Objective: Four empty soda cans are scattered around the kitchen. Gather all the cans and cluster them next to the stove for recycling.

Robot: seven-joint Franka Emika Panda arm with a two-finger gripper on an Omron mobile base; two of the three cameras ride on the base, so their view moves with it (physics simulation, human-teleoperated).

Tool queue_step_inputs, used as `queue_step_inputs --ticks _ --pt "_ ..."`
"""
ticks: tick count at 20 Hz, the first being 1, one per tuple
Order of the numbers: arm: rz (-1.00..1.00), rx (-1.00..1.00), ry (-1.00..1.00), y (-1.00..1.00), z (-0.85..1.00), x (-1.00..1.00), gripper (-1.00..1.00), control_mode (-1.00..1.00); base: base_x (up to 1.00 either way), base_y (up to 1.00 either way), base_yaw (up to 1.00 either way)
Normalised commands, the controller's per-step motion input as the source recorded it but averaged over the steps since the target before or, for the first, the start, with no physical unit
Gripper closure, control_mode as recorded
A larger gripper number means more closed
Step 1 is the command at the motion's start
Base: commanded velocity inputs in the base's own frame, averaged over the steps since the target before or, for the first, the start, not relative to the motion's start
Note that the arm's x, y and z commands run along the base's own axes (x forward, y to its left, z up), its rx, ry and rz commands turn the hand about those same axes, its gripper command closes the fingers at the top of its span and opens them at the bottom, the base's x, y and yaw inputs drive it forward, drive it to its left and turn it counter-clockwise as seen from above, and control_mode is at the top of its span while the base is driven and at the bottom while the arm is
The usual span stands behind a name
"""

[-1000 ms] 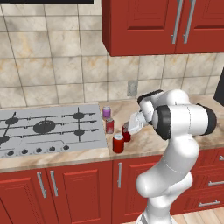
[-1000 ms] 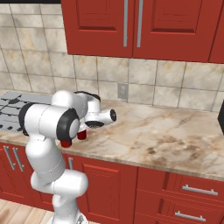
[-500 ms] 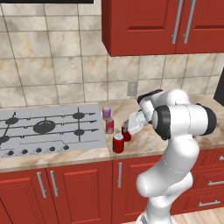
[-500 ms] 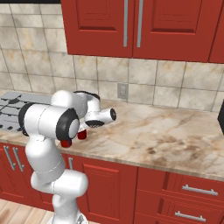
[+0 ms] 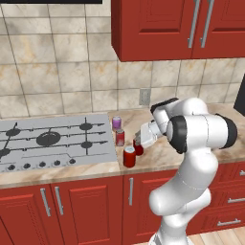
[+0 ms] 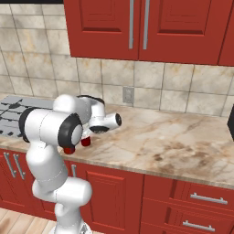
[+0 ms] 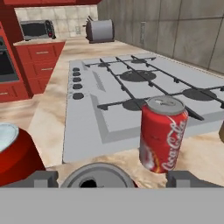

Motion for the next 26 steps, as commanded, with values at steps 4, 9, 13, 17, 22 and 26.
queue_step_inputs --ticks 4,9,13,17,22,26 --pt "0.04 0.00 -0.02 0.00 0.17 0.00 -1.00 -1.00 0.00 0.00 0.00" --pt "0.02 0.01 -0.02 0.00 0.23 0.00 -1.00 -1.00 0.00 0.00 0.00" --pt "0.03 0.02 -0.03 0.00 0.32 -0.03 -1.00 -1.00 0.00 0.00 0.00" --pt "0.00 0.00 -0.08 -0.07 0.43 -0.15 -1.00 -1.00 0.00 0.00 0.00" --pt "0.07 -0.02 -0.09 -0.14 0.41 -0.21 -1.00 -1.00 0.00 0.00 0.00" --pt "0.10 -0.08 -0.13 -0.11 0.48 -0.31 -1.00 -1.00 0.00 0.00 0.00"
